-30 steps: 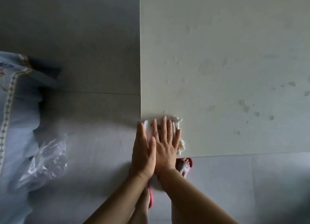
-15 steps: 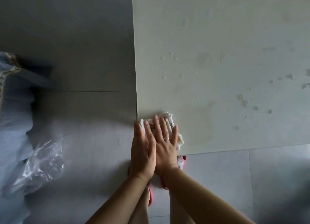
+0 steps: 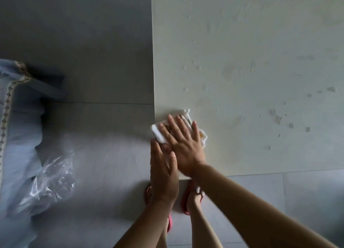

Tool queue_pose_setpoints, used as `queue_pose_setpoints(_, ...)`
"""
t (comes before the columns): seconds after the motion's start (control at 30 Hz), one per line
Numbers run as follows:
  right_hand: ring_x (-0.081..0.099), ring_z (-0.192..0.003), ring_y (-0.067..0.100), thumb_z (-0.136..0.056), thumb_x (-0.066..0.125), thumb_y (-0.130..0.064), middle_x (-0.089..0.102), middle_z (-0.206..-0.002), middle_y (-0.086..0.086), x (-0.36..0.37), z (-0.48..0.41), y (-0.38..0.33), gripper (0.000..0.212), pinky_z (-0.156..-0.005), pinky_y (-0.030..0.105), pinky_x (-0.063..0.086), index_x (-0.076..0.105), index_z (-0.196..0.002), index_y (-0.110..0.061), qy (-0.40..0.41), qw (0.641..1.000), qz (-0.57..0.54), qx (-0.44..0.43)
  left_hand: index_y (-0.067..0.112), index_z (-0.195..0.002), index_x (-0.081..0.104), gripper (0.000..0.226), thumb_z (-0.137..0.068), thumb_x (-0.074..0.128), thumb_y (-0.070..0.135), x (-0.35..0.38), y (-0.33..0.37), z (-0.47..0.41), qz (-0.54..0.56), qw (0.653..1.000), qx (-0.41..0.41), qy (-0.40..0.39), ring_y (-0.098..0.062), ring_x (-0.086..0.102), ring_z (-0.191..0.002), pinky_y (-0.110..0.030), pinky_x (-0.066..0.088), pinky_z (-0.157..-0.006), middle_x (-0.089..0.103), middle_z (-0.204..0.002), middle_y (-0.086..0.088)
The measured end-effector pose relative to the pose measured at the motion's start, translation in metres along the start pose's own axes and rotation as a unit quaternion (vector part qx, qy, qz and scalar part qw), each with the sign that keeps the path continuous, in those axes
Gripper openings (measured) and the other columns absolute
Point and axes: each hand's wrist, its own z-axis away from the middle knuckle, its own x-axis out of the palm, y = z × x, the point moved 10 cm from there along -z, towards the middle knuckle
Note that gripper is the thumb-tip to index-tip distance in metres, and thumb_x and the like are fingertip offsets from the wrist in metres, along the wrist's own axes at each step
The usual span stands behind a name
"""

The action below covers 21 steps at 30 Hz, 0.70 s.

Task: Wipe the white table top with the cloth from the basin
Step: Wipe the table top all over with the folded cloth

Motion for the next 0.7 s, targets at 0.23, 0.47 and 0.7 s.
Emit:
queue_pose_setpoints(0.23, -0.005, -0.146, 0.021, -0.097, 0.026, -0.044, 0.000, -0.160, -0.001, -0.034, -0.040, 0.133, 0.055, -0.114, 0.055, -0.009, 0.009, -0.149, -0.037, 0.057, 0.944, -0.077, 0.314, 0.003, -0.148, 0.024, 0.067, -0.091, 0.025, 0.039, -0.010, 0.027, -0.033, -0.250, 0.960, 0.098, 0.074, -0.030, 0.021, -0.144, -0.049, 0.011, -0.116, 0.022, -0.156, -0.015)
queue_pose_setpoints(0.47, 0.011, -0.146, 0.020, -0.097, 0.021, -0.048, 0.017, -0.158, -0.003, -0.026, -0.067, 0.033, 0.052, -0.116, 0.053, 0.002, 0.022, -0.147, -0.036, 0.031, 0.999, -0.001, -0.019, 0.001, -0.146, 0.027, 0.058, -0.094, 0.047, 0.019, -0.027, 0.044, -0.103, -0.243, 0.952, 0.074, 0.169, -0.035, 0.029, -0.141, -0.053, 0.018, -0.114, 0.030, -0.152, -0.018)
queue_pose_setpoints(0.7, -0.004, -0.146, 0.020, -0.098, 0.024, -0.044, 0.004, -0.160, -0.004, -0.046, -0.099, 0.136, 0.052, -0.115, 0.049, -0.011, 0.012, -0.149, -0.037, 0.083, 0.958, -0.072, 0.266, 0.005, -0.149, 0.020, 0.062, -0.097, 0.040, 0.032, 0.008, 0.069, -0.133, -0.297, 0.940, 0.137, 0.099, -0.029, 0.024, -0.144, -0.043, 0.018, -0.115, 0.020, -0.157, -0.014)
